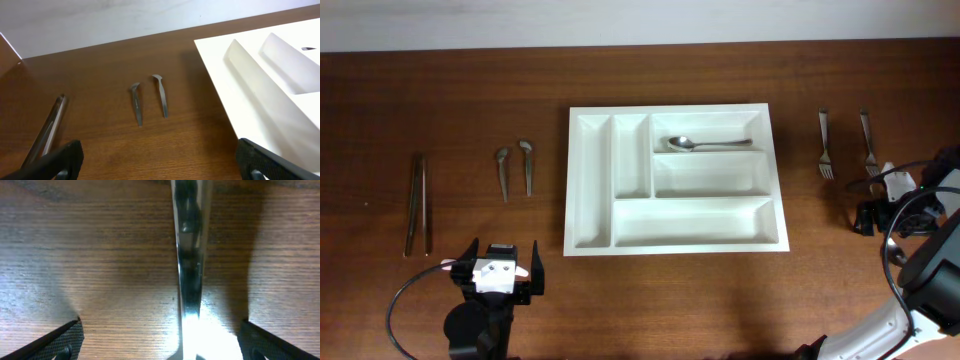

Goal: Pack container
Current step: 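Close the right gripper on the second spoon's handle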

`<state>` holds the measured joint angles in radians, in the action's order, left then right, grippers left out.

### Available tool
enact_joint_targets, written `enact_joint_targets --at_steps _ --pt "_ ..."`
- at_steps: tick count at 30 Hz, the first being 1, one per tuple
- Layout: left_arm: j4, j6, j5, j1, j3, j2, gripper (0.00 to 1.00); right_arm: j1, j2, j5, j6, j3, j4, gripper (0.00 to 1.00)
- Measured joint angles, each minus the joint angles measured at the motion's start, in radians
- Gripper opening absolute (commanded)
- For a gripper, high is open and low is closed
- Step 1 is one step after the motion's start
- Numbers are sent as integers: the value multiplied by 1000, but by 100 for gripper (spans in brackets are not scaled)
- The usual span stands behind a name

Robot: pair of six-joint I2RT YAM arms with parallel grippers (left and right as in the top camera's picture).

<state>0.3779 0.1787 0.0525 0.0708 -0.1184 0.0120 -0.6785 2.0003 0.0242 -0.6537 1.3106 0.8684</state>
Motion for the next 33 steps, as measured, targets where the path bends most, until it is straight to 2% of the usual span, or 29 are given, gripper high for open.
enact_joint_targets --at_steps 9,13,15,17,20,24,25,30,33 --pt "0 0 0 0 0 0 99 0 10 -8 3 8 5 99" --pt "0 0 0 0 0 0 99 0 13 -16 6 11 0 87" --pt "0 0 0 0 0 0 99 0 14 -16 6 13 -1 75" --pt "0 0 0 0 0 0 99 0 15 -16 10 14 -1 57" --pt "0 0 0 0 0 0 99 0 15 -14 10 14 -2 41" --pt "0 0 0 0 0 0 99 0 15 -11 34 14 -6 31" --pt "0 0 0 0 0 0 99 0 15 -10 41 14 -7 22" --pt "0 0 0 0 0 0 99 0 15 -2 63 14 -10 4" --pt "0 0 0 0 0 0 99 0 15 0 92 14 -26 4"
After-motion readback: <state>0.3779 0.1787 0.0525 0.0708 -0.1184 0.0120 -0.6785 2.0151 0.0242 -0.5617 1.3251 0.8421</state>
